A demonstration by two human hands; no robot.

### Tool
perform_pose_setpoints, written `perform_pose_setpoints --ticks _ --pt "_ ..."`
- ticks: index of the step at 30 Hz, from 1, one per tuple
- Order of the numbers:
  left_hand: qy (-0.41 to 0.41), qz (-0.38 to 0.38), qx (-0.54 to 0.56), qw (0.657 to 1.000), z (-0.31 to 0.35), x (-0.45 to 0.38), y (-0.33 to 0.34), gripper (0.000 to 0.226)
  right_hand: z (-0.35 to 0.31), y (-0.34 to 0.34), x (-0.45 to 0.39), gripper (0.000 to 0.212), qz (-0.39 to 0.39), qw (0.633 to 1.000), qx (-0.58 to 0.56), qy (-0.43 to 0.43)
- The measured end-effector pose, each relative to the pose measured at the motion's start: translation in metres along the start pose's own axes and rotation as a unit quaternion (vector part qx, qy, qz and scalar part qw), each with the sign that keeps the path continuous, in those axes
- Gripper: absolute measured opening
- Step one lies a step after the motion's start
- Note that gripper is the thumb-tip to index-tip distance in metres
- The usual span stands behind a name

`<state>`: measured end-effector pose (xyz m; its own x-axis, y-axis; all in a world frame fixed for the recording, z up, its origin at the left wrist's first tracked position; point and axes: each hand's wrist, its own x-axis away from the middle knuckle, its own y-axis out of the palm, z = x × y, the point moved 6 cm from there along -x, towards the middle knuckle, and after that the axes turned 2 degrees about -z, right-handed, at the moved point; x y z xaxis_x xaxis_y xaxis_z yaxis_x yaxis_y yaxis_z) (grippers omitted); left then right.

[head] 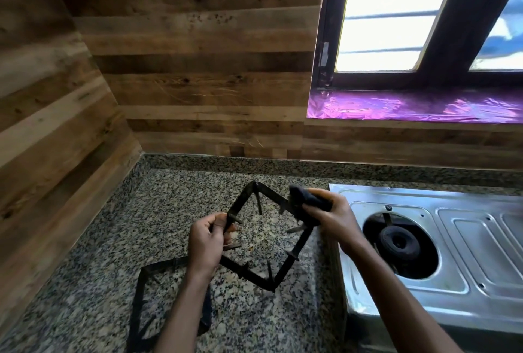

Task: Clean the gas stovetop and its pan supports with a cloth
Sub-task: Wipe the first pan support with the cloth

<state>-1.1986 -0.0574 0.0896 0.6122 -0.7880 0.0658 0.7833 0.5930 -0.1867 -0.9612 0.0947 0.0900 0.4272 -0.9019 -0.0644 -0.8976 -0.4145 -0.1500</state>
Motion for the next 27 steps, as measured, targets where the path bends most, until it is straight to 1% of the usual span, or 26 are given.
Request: perform_pose_setpoints --ticks 2,3,4,6,7,9,12,14,15,16,18,20,21,22,24,25,26,27 --pt "-0.020 0.018 0.019 0.999 -0.005 -0.005 -0.008 0.022 0.005 -0.005 0.006 0.038 -0.020 1.000 -0.005 0.015" --pt "-0.019 0.019 0.015 1.000 -0.006 -0.007 -0.010 0.023 0.005 -0.001 0.007 0.041 -0.045 0.999 -0.004 0.020" --pt "-0.014 0.014 0.005 1.000 -0.004 -0.008 -0.008 0.023 0.000 0.004 0.006 0.045 -0.070 0.997 0.020 0.014" --pt "-0.003 0.002 -0.016 1.000 0.000 -0.005 0.000 0.023 -0.011 0.017 0.000 0.053 -0.106 0.986 0.125 -0.029" --pt "0.001 0.003 -0.021 1.000 0.001 -0.004 0.003 0.023 -0.017 0.022 -0.003 0.055 -0.106 0.976 0.180 -0.053" --pt "-0.005 0.011 -0.009 1.000 0.001 0.000 0.007 0.023 -0.022 0.022 -0.008 0.052 -0.091 0.968 0.224 -0.064" --pt "-0.015 0.021 0.007 1.000 0.000 0.002 0.007 0.022 -0.021 0.016 -0.004 0.036 -0.076 0.969 0.231 -0.047" --pt "-0.022 0.036 0.016 0.999 -0.003 0.003 0.006 0.021 -0.013 0.002 -0.002 0.026 0.001 0.961 0.273 -0.033" --pt "-0.030 0.047 0.022 0.998 -0.004 0.004 0.003 0.020 -0.007 -0.009 0.000 0.028 0.049 0.958 0.281 -0.014" --pt "-0.038 0.059 0.031 0.997 -0.007 0.004 -0.001 0.020 0.000 -0.020 0.003 0.031 0.087 0.962 0.259 0.009" --pt "-0.056 0.078 0.052 0.994 -0.011 0.002 -0.010 0.019 0.013 -0.030 0.009 0.033 0.116 0.981 0.153 0.038" --pt "-0.068 0.087 0.057 0.992 -0.013 0.001 -0.014 0.019 0.017 -0.019 0.016 0.033 0.096 0.994 0.023 0.050" --pt "-0.073 0.086 0.058 0.992 -0.014 0.001 -0.013 0.019 0.019 -0.006 0.019 0.035 0.066 0.996 -0.022 0.054" --pt "-0.078 0.084 0.062 0.991 -0.016 0.001 -0.010 0.019 0.019 0.008 0.023 0.040 0.030 0.996 -0.052 0.059" --pt "-0.092 0.079 0.076 0.990 -0.019 0.001 -0.004 0.021 0.027 0.030 0.029 0.069 -0.008 0.993 -0.079 0.088" --pt "-0.098 0.078 0.084 0.989 -0.021 0.001 -0.001 0.021 0.032 0.036 0.031 0.080 0.001 0.990 -0.098 0.103" --pt "-0.103 0.079 0.090 0.988 -0.022 0.001 0.000 0.022 0.034 0.039 0.032 0.081 0.019 0.986 -0.122 0.111" --pt "-0.107 0.081 0.097 0.986 -0.024 0.000 0.000 0.022 0.037 0.040 0.032 0.075 0.047 0.983 -0.134 0.113"
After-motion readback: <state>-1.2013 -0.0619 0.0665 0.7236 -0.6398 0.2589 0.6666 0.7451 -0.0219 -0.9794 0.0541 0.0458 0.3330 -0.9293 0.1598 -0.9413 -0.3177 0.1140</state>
